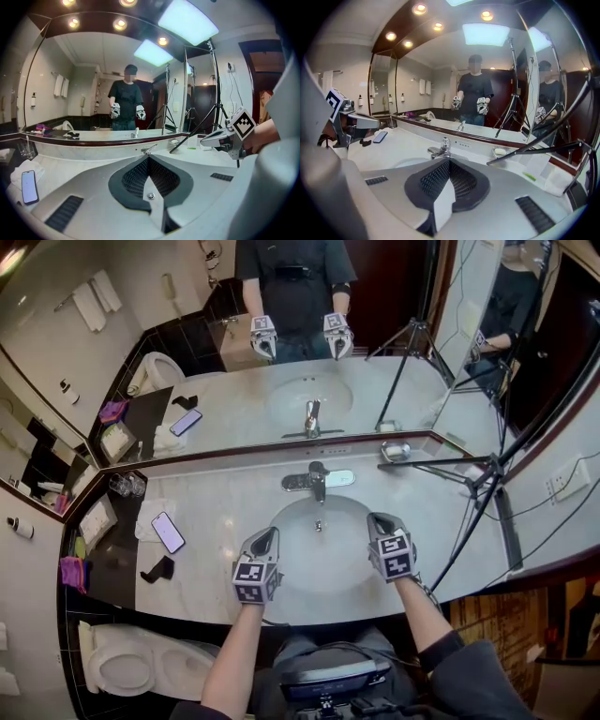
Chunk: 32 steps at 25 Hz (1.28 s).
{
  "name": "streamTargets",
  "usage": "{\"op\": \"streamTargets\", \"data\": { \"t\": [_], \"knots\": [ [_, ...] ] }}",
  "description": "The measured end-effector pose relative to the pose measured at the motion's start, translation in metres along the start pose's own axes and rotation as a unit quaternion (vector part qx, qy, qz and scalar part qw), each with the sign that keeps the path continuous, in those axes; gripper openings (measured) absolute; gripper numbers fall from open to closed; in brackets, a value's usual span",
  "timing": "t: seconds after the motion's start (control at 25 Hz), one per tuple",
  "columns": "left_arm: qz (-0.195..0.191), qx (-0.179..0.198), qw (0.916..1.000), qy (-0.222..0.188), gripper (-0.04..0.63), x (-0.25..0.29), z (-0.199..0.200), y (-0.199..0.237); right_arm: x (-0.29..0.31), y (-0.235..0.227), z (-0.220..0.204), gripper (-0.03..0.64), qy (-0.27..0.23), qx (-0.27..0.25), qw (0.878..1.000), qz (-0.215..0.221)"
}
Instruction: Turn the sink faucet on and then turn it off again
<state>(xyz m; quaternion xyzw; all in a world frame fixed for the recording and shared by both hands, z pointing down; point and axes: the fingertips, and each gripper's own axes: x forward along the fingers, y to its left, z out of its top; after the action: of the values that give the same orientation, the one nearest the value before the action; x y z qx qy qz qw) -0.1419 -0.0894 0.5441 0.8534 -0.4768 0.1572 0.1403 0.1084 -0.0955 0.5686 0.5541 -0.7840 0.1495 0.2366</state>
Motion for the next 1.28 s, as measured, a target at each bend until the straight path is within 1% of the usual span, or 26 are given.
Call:
{"op": "streamTargets", "data": {
  "t": [0.12,0.24,0.36,0.48,0.68,0.84,1.08,1.2,1.24,1.28],
  "knots": [
    [0.003,-0.002,1.0,-0.002,0.008,-0.004,0.0,-0.001,-0.006,-0.001,-0.023,0.018,0.003,0.017,1.0,0.002],
    [0.003,0.004,1.0,-0.003,0.008,-0.007,-0.001,-0.003,-0.014,0.002,-0.034,0.018,0.003,0.035,0.999,0.005],
    [0.002,0.011,0.9999,0.0,0.008,-0.008,-0.002,-0.009,-0.018,0.001,-0.041,0.018,0.005,0.033,0.999,0.007],
    [0.005,0.009,0.9999,-0.002,0.008,-0.008,-0.001,-0.012,-0.019,0.0,-0.047,0.018,0.01,0.026,1.0,0.008],
    [0.005,0.006,1.0,0.005,0.008,-0.004,-0.003,-0.015,-0.019,0.002,-0.04,0.018,0.012,0.02,1.0,0.01],
    [0.008,0.01,0.9999,0.005,0.008,0.0,-0.002,-0.014,-0.012,0.004,-0.038,0.019,0.014,-0.007,1.0,0.01],
    [0.011,0.007,0.9999,0.006,0.008,0.009,-0.001,-0.012,0.006,0.001,-0.022,0.023,0.01,-0.062,0.998,-0.004],
    [0.014,0.005,0.9998,0.009,0.008,0.016,-0.001,-0.009,0.023,0.001,-0.012,0.027,0.008,-0.106,0.994,-0.003],
    [0.016,0.006,0.9998,0.01,0.008,0.017,-0.001,-0.007,0.029,0.002,-0.008,0.059,0.008,-0.124,0.992,-0.002],
    [0.016,0.006,0.9998,0.011,0.008,0.019,-0.001,-0.006,0.036,0.004,-0.005,0.067,0.008,-0.144,0.99,-0.002]
  ]
}}
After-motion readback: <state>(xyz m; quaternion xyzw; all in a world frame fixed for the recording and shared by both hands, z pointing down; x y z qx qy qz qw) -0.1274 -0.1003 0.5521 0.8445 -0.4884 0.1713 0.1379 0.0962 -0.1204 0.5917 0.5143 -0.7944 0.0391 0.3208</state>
